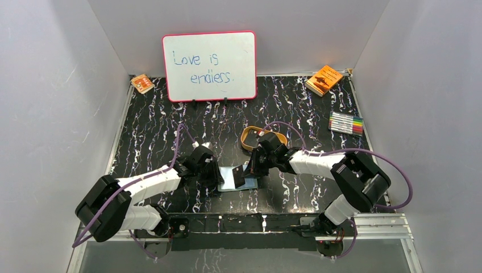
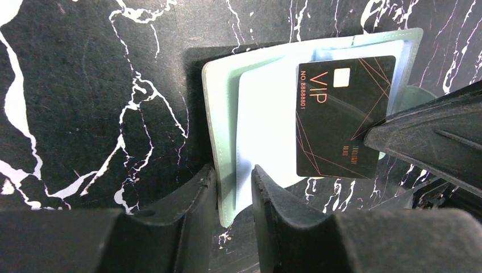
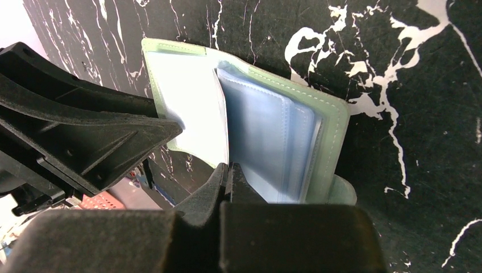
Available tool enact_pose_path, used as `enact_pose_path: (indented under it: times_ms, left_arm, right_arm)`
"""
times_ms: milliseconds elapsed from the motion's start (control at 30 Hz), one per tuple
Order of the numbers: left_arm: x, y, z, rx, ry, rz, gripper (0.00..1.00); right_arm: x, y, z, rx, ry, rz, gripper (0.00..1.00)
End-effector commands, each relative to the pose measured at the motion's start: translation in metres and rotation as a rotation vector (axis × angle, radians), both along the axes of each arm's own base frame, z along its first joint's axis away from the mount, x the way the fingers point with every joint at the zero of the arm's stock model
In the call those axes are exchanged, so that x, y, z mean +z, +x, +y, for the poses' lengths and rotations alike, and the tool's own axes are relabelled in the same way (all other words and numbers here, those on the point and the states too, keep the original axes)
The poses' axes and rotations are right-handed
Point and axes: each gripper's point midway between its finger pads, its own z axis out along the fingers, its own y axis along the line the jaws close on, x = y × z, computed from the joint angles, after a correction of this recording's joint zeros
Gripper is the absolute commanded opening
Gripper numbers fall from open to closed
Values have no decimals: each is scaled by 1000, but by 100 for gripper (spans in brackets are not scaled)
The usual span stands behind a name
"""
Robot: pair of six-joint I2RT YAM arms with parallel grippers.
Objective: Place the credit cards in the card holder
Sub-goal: Insert the credit card into the card holder.
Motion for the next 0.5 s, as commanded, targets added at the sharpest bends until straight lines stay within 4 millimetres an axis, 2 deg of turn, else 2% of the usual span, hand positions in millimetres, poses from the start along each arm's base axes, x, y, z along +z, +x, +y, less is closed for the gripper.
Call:
enact_pose_path:
  times_ms: [0, 200, 467]
  left_arm:
    - [-17, -16, 20, 8, 81, 57, 26]
    - [-17, -16, 19, 1, 77, 53, 18]
    - [-18, -16, 18, -3, 76, 60, 16]
  right_arm:
    - [-3, -1, 5, 5, 20, 6, 0]
    - [-4, 0, 8, 6, 21, 10, 0]
    - [-10, 1, 5, -25, 2, 13, 0]
